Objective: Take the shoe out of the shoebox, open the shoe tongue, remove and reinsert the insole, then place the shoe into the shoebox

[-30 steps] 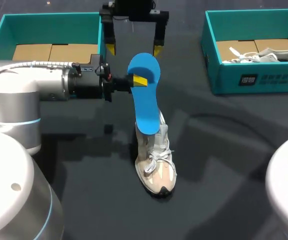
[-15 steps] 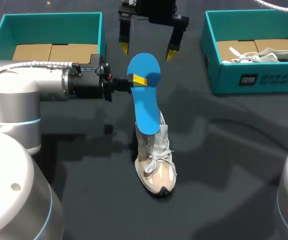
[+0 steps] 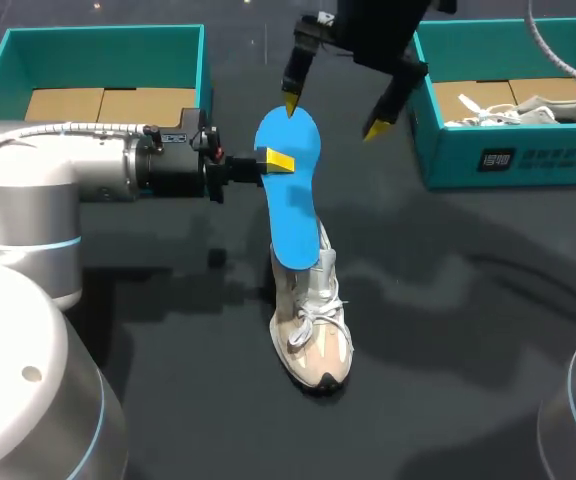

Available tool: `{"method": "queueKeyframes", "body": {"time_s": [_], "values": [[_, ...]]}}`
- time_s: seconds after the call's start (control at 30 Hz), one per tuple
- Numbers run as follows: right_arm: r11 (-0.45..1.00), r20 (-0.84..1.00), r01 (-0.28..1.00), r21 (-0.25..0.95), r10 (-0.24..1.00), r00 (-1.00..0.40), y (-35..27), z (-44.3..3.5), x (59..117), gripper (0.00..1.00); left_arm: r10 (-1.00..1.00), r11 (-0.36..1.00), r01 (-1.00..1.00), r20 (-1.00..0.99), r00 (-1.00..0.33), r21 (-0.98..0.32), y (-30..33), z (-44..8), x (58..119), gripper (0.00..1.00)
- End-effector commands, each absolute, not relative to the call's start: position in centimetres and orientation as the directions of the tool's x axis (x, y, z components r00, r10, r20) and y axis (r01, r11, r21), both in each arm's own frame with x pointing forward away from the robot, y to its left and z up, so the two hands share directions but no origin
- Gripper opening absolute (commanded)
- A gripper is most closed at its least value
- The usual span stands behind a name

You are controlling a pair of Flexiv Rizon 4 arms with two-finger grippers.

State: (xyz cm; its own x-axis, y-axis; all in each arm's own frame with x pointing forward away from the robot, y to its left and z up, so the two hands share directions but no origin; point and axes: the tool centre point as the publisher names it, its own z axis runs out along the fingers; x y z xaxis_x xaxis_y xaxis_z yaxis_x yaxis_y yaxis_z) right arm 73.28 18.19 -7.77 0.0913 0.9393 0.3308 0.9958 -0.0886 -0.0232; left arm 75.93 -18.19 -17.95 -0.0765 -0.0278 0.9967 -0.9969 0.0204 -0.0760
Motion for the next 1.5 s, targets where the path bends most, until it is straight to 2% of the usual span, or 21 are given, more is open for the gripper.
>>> {"method": "queueKeyframes", "body": {"time_s": [0.03, 0.4, 1.07, 1.27, 1.5], "values": [[-0.094, 0.629, 0.995, -0.015, 0.773, 0.083, 16.9, -8.5, 72.8, 1.0, -0.029, 0.021, -0.997, 0.997, -0.077, -0.076, -18.2, -18.0, 75.9, 0.0], [-0.078, 0.819, 0.997, 0.015, 0.573, 0.033, 14.9, -10.3, 72.1, 1.0, -0.029, 0.021, -0.997, 0.997, -0.077, -0.076, -18.2, -18.0, 75.9, 0.0], [-0.061, 0.937, 0.998, 0.032, 0.349, -0.008, 13.5, -12.8, 71.9, 1.0, -0.029, 0.021, -0.997, 0.997, -0.077, -0.076, -18.2, -18.0, 75.9, 0.0], [-0.053, 0.958, 0.998, 0.042, 0.286, -0.025, 13.2, -13.2, 72.0, 1.0, -0.017, 0.009, -0.986, 0.986, -0.165, -0.165, -17.9, -17.4, 76.3, 0.0], [-0.046, 0.97, 0.998, 0.042, 0.243, -0.03, 13.3, -13.6, 72.3, 1.0, -0.01, -0.004, -0.939, 0.939, -0.344, -0.344, -17.6, -16.4, 76.2, 0.0]]}}
